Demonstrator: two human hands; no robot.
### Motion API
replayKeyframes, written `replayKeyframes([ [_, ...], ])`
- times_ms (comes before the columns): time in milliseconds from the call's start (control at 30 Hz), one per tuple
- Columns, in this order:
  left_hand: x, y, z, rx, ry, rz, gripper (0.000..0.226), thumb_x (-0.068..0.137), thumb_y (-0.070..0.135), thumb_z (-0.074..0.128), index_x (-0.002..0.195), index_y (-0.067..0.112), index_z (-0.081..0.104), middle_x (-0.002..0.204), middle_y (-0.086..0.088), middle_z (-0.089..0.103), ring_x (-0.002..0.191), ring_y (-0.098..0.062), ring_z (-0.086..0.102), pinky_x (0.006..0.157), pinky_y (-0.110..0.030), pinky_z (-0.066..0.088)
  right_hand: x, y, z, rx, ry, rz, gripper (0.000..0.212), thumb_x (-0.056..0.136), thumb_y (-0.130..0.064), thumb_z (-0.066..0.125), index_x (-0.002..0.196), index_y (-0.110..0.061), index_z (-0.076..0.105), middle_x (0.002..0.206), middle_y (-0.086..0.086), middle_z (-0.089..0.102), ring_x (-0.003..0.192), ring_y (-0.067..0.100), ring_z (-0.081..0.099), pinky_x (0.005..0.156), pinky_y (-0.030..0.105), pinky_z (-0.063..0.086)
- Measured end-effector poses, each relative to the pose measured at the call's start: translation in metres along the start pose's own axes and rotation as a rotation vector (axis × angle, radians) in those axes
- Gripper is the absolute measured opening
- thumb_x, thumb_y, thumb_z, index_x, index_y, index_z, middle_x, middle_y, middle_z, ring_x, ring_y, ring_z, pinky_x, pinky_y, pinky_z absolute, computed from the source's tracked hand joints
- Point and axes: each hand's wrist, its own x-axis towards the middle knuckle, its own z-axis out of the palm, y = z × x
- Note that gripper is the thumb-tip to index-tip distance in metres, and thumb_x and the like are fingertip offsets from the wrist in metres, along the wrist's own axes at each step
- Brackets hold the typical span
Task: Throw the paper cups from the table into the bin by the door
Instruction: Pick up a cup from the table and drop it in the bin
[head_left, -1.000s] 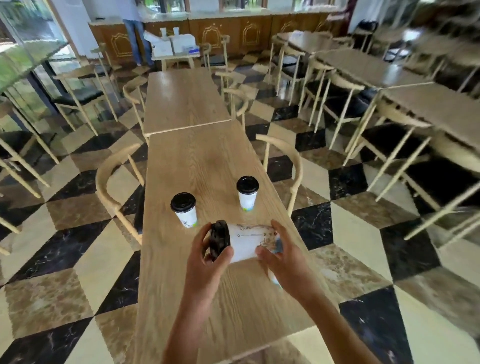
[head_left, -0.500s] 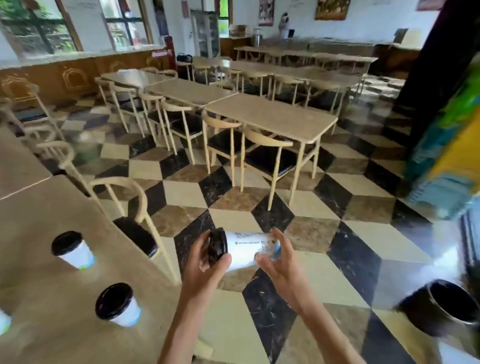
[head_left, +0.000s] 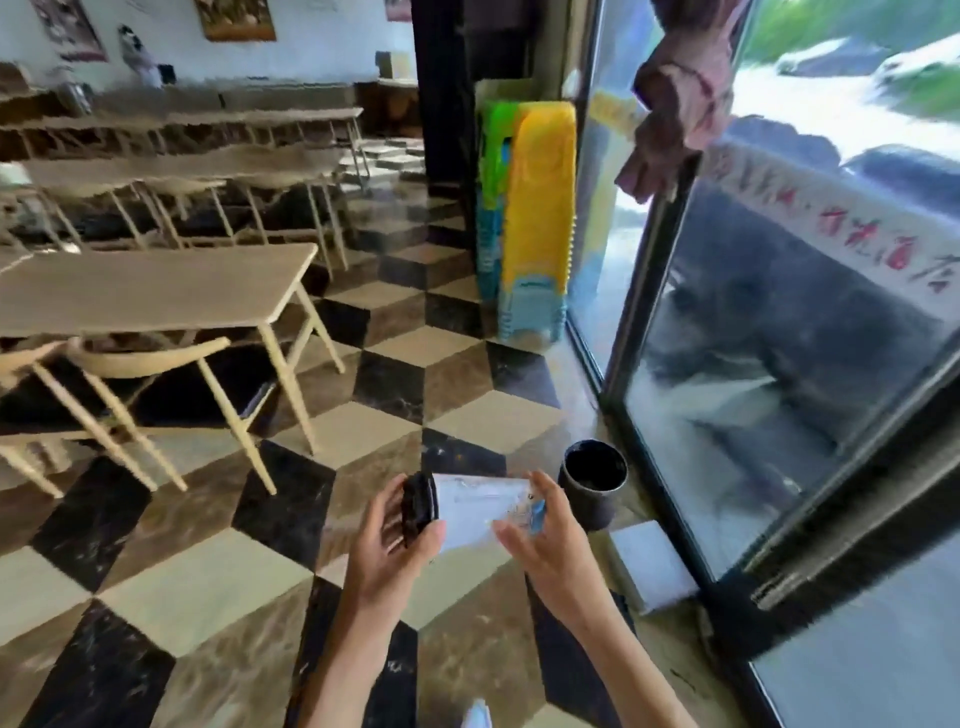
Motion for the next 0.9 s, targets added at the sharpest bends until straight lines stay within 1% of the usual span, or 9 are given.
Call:
replayKeyframes([
  [67, 0.037, -0.01, 0.023, 0.017, -0.065, -0.009, 0.071, 0.057, 0.048, 0.081, 0.124, 0.038, 0.058, 0.111, 0.015, 0.074, 0.101, 0.002, 0.069, 0.076, -0.013, 0.054, 0.024, 0.011, -0.018, 0.017, 0.051, 0.025, 0.083, 0.081, -0.05, 0.069, 0.148, -0.027, 0.026, 0.138, -0.016, 0.047, 0.117, -0.012, 0.052, 0.092, 0.008, 0.044],
  [133, 0.079, -0.019, 0.049, 0.028, -0.129, -0.023, 0.068, 0.057, 0.046, 0.082, 0.121, 0.039, 0.06, 0.11, 0.017, 0.075, 0.103, -0.002, 0.07, 0.077, -0.016, 0.055, 0.054, 0.022, -0.036, 0.044, 0.121, 0.035, 0.088, 0.078, -0.053, 0.07, 0.148, -0.024, 0.026, 0.136, -0.015, 0.049, 0.11, -0.017, 0.054, 0.082, 0.003, 0.044],
  [267, 0.155, -0.027, 0.098, -0.029, -0.275, -0.084, 0.079, 0.057, 0.048, 0.083, 0.13, 0.032, 0.057, 0.121, 0.006, 0.072, 0.113, -0.011, 0.067, 0.093, -0.036, 0.055, 0.111, 0.034, -0.068, 0.009, 0.26, 0.117, 0.083, 0.075, -0.059, 0.07, 0.142, -0.028, 0.033, 0.122, -0.011, 0.058, 0.097, 0.0, 0.066, 0.077, 0.02, 0.055],
  [367, 0.2, -0.028, 0.128, -0.002, -0.336, -0.084, 0.07, 0.057, 0.051, 0.082, 0.122, 0.04, 0.059, 0.116, 0.012, 0.073, 0.111, -0.005, 0.066, 0.09, -0.028, 0.056, 0.15, 0.037, -0.089, -0.032, 0.333, 0.138, 0.073, 0.076, -0.053, 0.07, 0.138, -0.036, 0.035, 0.121, -0.011, 0.058, 0.094, 0.007, 0.068, 0.081, 0.036, 0.059],
  [433, 0.227, -0.028, 0.146, 0.005, -0.35, -0.092, 0.065, 0.057, 0.051, 0.081, 0.118, 0.045, 0.059, 0.119, 0.011, 0.071, 0.112, -0.005, 0.066, 0.093, -0.03, 0.054, 0.176, 0.036, -0.102, -0.047, 0.348, 0.172, 0.074, 0.077, -0.048, 0.071, 0.14, -0.035, 0.035, 0.122, -0.012, 0.057, 0.094, 0.007, 0.067, 0.083, 0.037, 0.058],
  [533, 0.263, -0.027, 0.171, 0.04, -0.388, -0.088, 0.071, 0.058, 0.053, 0.079, 0.124, 0.043, 0.057, 0.128, 0.007, 0.066, 0.119, -0.008, 0.062, 0.101, -0.037, 0.051, 0.209, 0.039, -0.12, -0.049, 0.368, 0.205, 0.073, 0.082, -0.036, 0.073, 0.143, -0.025, 0.034, 0.128, -0.002, 0.056, 0.103, 0.013, 0.064, 0.09, 0.04, 0.055],
  [633, 0.301, -0.033, 0.199, 0.092, -0.421, -0.08, 0.077, 0.06, 0.054, 0.079, 0.132, 0.037, 0.055, 0.13, 0.006, 0.065, 0.122, -0.008, 0.06, 0.105, -0.04, 0.049, 0.244, 0.048, -0.142, -0.059, 0.387, 0.229, 0.074, 0.083, -0.038, 0.073, 0.144, -0.022, 0.033, 0.129, -0.001, 0.054, 0.111, 0.018, 0.06, 0.094, 0.042, 0.053],
  [767, 0.348, -0.045, 0.246, 0.123, -0.44, -0.102, 0.067, 0.061, 0.055, 0.078, 0.123, 0.047, 0.055, 0.126, 0.014, 0.064, 0.118, -0.002, 0.06, 0.101, -0.03, 0.049, 0.294, 0.071, -0.172, 0.012, 0.401, 0.249, 0.073, 0.082, -0.038, 0.073, 0.142, -0.023, 0.035, 0.123, -0.005, 0.056, 0.105, 0.014, 0.063, 0.084, 0.032, 0.058],
  [900, 0.4, -0.06, 0.298, 0.136, -0.43, -0.159, 0.077, 0.061, 0.055, 0.079, 0.132, 0.039, 0.054, 0.128, 0.013, 0.064, 0.119, -0.001, 0.059, 0.1, -0.027, 0.048, 0.358, 0.098, -0.21, 0.07, 0.372, 0.267, 0.068, 0.084, -0.034, 0.073, 0.14, -0.026, 0.035, 0.119, -0.009, 0.056, 0.098, 0.001, 0.065, 0.071, 0.019, 0.056],
])
